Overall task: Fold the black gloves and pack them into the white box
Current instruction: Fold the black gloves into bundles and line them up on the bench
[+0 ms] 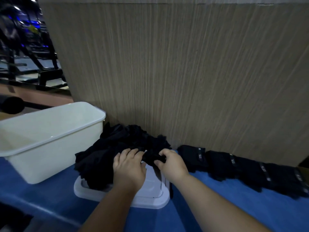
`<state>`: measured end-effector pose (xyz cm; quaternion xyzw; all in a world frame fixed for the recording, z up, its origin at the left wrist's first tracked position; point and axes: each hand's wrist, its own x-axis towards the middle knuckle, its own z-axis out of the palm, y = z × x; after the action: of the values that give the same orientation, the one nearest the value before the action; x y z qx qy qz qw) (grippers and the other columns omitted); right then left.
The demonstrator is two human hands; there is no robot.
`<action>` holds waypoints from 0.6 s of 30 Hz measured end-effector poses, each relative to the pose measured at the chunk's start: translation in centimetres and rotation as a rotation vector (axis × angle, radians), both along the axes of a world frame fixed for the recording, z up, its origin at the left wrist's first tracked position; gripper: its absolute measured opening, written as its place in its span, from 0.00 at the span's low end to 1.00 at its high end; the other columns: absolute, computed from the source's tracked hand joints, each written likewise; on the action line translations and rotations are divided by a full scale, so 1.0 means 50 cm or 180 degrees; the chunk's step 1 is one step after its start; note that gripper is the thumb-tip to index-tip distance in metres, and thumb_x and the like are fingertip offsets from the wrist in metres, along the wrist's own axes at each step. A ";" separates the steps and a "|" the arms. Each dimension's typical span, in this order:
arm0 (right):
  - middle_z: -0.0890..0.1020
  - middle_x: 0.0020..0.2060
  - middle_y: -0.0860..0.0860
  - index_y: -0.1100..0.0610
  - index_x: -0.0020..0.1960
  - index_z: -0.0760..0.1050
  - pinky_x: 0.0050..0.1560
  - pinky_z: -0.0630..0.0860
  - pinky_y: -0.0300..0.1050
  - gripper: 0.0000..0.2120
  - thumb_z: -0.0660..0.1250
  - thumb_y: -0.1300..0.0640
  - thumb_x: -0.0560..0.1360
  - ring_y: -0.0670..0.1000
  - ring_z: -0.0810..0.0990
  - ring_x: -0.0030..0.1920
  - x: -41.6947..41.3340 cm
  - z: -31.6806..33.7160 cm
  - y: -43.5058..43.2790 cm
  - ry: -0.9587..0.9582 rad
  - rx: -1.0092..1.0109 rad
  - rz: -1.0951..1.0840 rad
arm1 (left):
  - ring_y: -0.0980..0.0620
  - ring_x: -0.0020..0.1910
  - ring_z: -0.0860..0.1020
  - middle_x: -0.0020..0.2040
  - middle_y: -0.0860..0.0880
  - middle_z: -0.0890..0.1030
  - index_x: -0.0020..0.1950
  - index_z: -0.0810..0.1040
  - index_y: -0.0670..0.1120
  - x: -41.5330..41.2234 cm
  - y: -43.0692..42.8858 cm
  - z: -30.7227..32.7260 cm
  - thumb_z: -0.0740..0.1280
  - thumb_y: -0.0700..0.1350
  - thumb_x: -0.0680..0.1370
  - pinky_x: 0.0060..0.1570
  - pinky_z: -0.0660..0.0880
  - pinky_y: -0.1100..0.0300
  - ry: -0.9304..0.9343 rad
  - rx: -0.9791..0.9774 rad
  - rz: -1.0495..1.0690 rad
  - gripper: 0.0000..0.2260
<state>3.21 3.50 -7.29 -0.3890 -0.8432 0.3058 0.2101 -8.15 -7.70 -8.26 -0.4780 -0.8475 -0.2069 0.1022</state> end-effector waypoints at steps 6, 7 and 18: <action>0.73 0.48 0.42 0.47 0.49 0.72 0.42 0.67 0.27 0.05 0.67 0.54 0.76 0.40 0.73 0.47 0.123 0.021 -0.035 0.0277 0.0272 0.0076 | 0.54 0.70 0.62 0.66 0.57 0.72 0.65 0.74 0.54 0.053 -0.003 0.054 0.63 0.51 0.79 0.70 0.56 0.57 -0.0622 0.0410 -0.0458 0.15; 0.73 0.46 0.41 0.44 0.47 0.70 0.42 0.67 0.27 0.08 0.68 0.55 0.76 0.39 0.73 0.46 0.149 0.026 -0.043 0.0308 0.0329 0.0108 | 0.56 0.68 0.63 0.63 0.58 0.72 0.65 0.74 0.54 0.069 -0.006 0.072 0.64 0.49 0.79 0.66 0.59 0.62 -0.0932 0.0478 -0.0701 0.15; 0.76 0.49 0.37 0.38 0.47 0.75 0.45 0.69 0.28 0.16 0.71 0.58 0.67 0.39 0.76 0.50 0.390 0.034 -0.109 0.0746 0.0655 -0.0176 | 0.65 0.40 0.74 0.51 0.58 0.73 0.55 0.76 0.58 0.265 -0.028 0.091 0.67 0.41 0.77 0.43 0.69 0.75 -0.2116 -0.0065 -0.2146 0.13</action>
<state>22.71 -1.94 -5.57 -0.3502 -0.8287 0.2552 0.3541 5.12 -9.10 -3.70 -0.6353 -0.6339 -0.3620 -0.2521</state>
